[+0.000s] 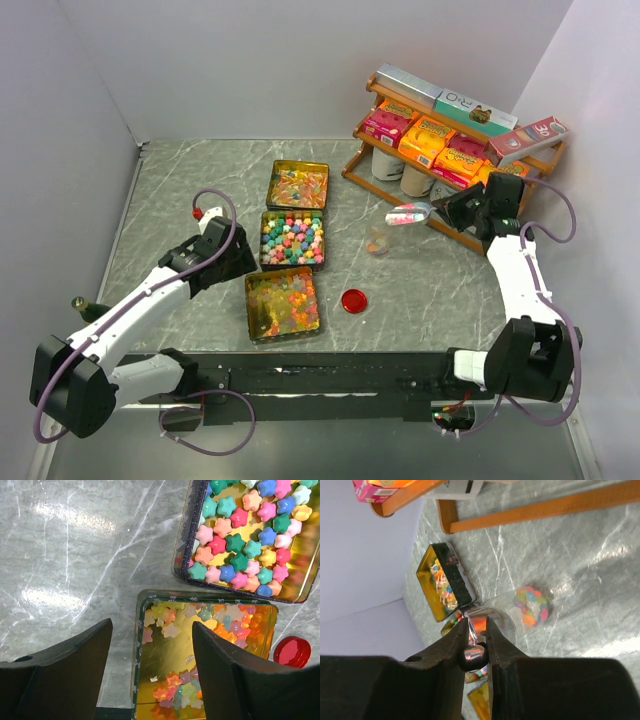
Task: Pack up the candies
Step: Place the fake candies in the packing bottle.
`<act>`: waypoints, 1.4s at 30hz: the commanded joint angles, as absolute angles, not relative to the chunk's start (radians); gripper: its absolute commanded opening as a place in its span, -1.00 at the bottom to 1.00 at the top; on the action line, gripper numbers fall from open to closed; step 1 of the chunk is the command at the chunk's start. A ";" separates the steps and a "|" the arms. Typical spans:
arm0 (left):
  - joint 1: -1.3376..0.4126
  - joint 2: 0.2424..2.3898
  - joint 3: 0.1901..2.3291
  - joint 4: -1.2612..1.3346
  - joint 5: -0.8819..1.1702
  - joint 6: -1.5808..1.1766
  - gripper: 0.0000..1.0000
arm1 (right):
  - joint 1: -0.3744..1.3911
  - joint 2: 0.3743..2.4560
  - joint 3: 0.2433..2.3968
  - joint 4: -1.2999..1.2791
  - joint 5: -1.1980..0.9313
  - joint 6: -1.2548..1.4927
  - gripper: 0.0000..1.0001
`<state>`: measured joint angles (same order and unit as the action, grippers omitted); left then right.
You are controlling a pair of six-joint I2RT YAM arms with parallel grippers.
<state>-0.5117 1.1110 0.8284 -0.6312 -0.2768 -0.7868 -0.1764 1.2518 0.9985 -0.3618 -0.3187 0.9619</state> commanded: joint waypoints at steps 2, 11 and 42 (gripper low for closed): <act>-0.508 1.100 0.819 -0.603 -0.272 -0.784 0.41 | -0.147 1.247 1.106 -0.362 -0.200 0.879 -1.00; -0.509 1.103 0.819 -0.597 -0.272 -0.782 0.42 | -0.084 1.253 1.170 -0.408 -0.126 0.776 -1.00; -0.459 1.245 0.948 -0.543 -0.206 -0.756 0.74 | 0.170 1.276 1.258 -0.263 -0.308 0.848 -1.00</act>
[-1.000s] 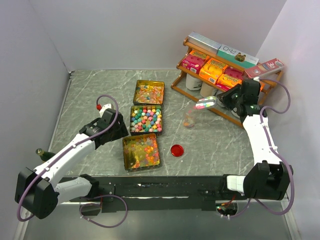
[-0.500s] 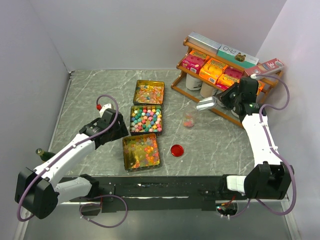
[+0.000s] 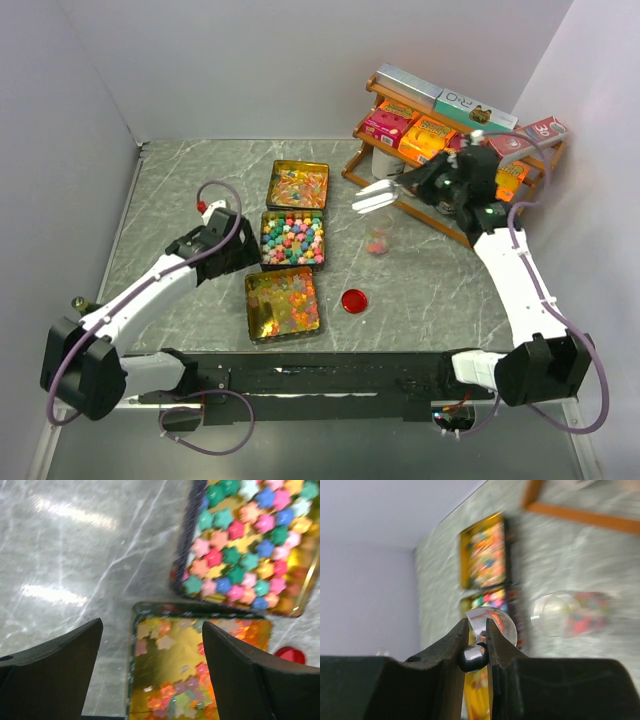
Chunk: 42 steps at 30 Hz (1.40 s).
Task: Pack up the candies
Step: Place the fake candies in the packing bottle, then scoop the fake candies from the storage box.
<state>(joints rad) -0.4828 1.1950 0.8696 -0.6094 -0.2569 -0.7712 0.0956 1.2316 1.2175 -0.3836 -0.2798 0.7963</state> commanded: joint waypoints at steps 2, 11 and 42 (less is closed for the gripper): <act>-0.434 1.302 0.977 -0.516 -0.173 -0.749 0.73 | 0.228 1.305 1.255 -0.198 -0.295 0.856 -1.00; -0.396 1.518 1.080 -0.433 -0.077 -0.697 0.38 | 0.416 1.604 1.406 -0.115 -0.150 0.741 -1.00; -0.353 1.681 1.081 -0.462 -0.072 -0.598 -0.89 | 0.612 1.986 1.428 0.005 0.052 0.635 -1.00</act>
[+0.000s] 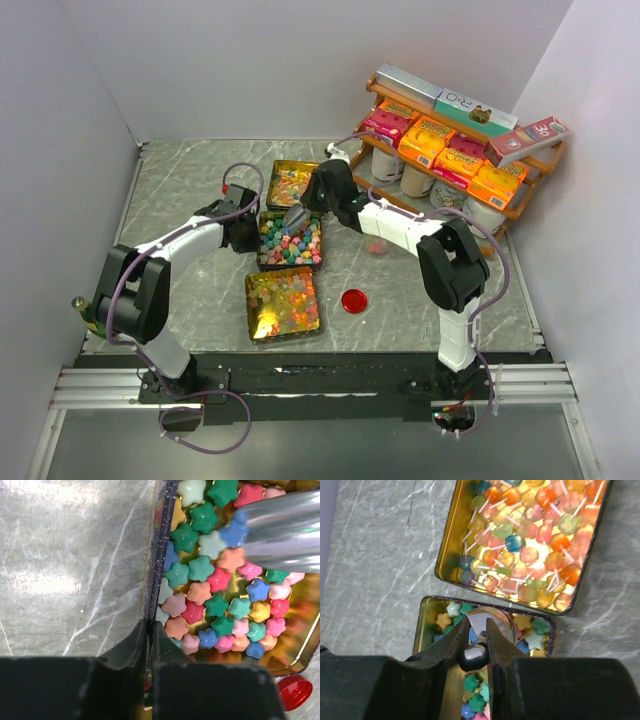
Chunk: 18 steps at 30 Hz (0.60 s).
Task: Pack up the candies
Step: Scoop the fake candies from the storage box.
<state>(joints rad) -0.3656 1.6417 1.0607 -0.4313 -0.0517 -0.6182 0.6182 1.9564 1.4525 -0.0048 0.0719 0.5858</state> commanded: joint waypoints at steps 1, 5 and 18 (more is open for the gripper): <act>-0.353 1.686 1.084 -0.468 -0.072 -0.598 -0.93 | 0.609 1.987 1.424 -0.033 0.040 0.647 -1.00; -0.351 1.703 1.091 -0.474 -0.069 -0.600 -0.98 | 0.595 1.991 1.420 -0.109 0.006 0.704 -1.00; -0.351 1.683 1.080 -0.466 -0.061 -0.614 -0.98 | 0.580 2.083 1.416 -0.149 -0.184 0.723 -1.00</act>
